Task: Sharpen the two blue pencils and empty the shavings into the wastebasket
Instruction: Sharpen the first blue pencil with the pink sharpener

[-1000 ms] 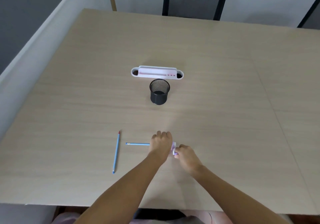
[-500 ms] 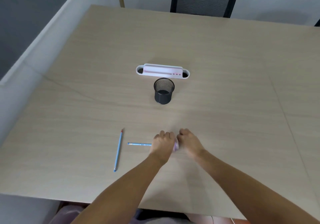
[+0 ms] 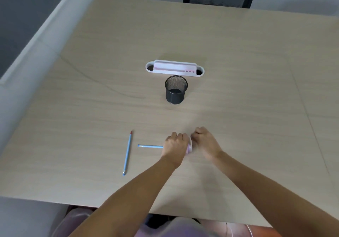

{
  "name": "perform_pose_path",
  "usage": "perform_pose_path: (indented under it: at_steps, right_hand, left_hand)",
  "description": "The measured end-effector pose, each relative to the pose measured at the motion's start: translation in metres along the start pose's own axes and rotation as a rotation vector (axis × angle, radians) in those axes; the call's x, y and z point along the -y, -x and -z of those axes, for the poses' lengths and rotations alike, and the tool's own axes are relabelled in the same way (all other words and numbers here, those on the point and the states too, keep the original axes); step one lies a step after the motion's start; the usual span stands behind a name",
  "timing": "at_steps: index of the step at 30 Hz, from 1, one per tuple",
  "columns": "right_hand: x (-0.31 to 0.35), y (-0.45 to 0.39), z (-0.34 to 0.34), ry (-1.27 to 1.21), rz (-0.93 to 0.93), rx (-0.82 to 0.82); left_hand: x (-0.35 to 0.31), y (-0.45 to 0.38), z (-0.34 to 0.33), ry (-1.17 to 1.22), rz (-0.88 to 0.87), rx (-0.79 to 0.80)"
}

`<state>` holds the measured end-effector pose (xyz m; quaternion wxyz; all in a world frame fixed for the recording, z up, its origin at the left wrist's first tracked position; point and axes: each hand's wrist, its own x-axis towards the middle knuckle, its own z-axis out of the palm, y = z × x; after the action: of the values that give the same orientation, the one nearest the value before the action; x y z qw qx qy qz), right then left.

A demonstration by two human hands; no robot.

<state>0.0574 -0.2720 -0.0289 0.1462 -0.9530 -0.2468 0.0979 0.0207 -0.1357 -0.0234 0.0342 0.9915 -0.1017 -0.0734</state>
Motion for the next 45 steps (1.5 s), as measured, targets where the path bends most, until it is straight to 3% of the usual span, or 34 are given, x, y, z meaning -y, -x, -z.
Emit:
perform_pose_path:
  at_steps: [3, 5, 7, 11, 15, 18, 20, 22, 26, 30, 33, 35, 40, 45]
  right_hand:
    - [0.012, 0.043, -0.028, -0.109, -0.051, 0.067]
    - [0.023, 0.078, -0.027, -0.322, -0.123, -0.057]
    - [0.029, 0.088, -0.008, -0.374, -0.130, -0.132]
    - [0.015, 0.037, 0.023, -0.149, 0.022, -0.261]
    - [0.003, 0.004, -0.007, 0.145, 0.075, -0.075]
    - [0.015, 0.050, -0.030, -0.088, -0.047, -0.020]
    - [0.026, 0.085, -0.027, -0.332, -0.145, -0.134]
    - [0.033, 0.089, -0.007, -0.407, -0.168, -0.189]
    - [0.012, 0.031, 0.016, -0.243, -0.055, -0.290]
    - [-0.003, 0.009, -0.018, 0.064, 0.089, -0.061]
    - [0.016, 0.063, -0.034, -0.148, -0.026, -0.024]
    - [0.028, 0.090, -0.020, -0.314, -0.049, -0.143]
    - [0.007, 0.023, 0.018, -0.172, -0.015, -0.333]
    - [0.014, 0.031, -0.019, 0.040, 0.042, -0.130]
  left_hand:
    - [0.000, 0.001, -0.002, -0.011, 0.025, 0.025]
    - [0.000, 0.001, -0.002, -0.023, 0.026, 0.033]
    - [-0.001, 0.002, -0.002, -0.038, 0.024, 0.019]
    - [-0.001, 0.002, -0.003, -0.021, 0.010, 0.001]
    - [-0.003, 0.002, 0.004, 0.002, 0.020, -0.012]
    - [-0.003, 0.003, 0.002, -0.021, 0.047, 0.032]
    - [-0.004, 0.001, 0.001, -0.020, 0.057, 0.036]
    - [-0.003, 0.002, 0.004, -0.027, 0.056, 0.033]
    - [-0.001, 0.003, 0.001, -0.029, 0.001, 0.011]
    - [-0.002, 0.001, -0.001, 0.000, 0.023, 0.028]
    - [-0.003, 0.002, 0.002, -0.017, 0.044, 0.028]
    - [-0.003, 0.002, 0.001, -0.025, 0.034, 0.020]
    - [-0.001, 0.002, 0.002, -0.031, 0.013, 0.029]
    - [-0.002, 0.003, 0.001, -0.019, 0.028, 0.067]
